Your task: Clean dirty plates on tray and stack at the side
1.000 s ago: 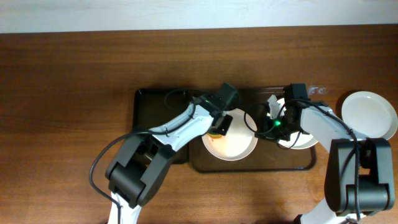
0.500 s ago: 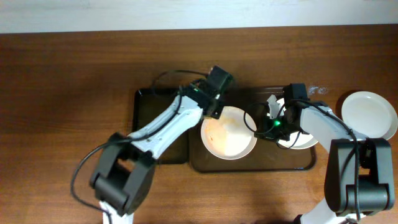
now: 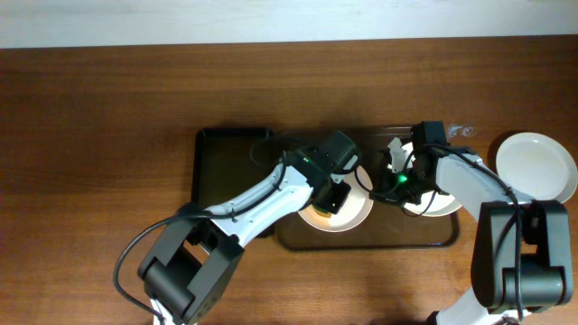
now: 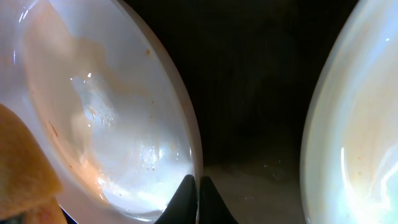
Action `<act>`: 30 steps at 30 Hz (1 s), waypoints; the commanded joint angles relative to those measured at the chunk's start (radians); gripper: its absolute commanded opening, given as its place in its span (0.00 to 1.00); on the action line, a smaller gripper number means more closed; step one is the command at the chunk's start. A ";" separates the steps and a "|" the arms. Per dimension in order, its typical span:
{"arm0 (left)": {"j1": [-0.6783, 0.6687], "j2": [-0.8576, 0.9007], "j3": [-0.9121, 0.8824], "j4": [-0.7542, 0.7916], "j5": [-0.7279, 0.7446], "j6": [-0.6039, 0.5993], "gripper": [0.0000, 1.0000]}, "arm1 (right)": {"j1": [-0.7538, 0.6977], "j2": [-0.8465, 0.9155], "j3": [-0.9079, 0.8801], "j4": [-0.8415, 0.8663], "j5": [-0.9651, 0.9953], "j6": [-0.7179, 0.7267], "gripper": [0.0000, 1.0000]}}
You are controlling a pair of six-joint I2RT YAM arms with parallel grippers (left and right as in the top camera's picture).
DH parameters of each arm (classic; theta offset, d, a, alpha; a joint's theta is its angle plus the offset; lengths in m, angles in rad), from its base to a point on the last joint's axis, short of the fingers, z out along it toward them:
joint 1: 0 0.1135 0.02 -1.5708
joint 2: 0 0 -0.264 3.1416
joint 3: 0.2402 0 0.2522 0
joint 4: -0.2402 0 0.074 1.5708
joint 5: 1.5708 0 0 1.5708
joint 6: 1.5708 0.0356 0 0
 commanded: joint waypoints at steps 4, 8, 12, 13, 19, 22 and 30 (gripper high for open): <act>-0.016 0.092 -0.010 0.018 0.001 0.006 0.00 | -0.001 -0.005 -0.011 -0.002 0.017 0.000 0.04; -0.013 0.109 -0.010 0.016 -0.150 0.006 0.00 | -0.001 -0.005 -0.011 -0.005 0.017 0.000 0.04; 0.007 0.109 -0.010 -0.023 -0.286 0.014 0.00 | -0.001 -0.005 -0.011 -0.005 0.017 0.000 0.04; 0.014 0.109 -0.010 -0.020 -0.303 0.013 0.00 | -0.001 -0.005 -0.011 -0.005 0.017 0.000 0.04; 0.076 0.105 0.048 0.055 -0.382 0.013 0.00 | -0.001 -0.005 -0.011 -0.005 0.017 0.000 0.05; 0.078 0.049 0.144 0.017 -0.387 0.013 0.00 | -0.001 -0.005 -0.011 -0.005 0.017 0.000 0.05; 0.277 -0.084 0.220 -0.343 -0.185 0.001 0.00 | -0.001 -0.005 -0.011 -0.020 0.017 0.000 0.39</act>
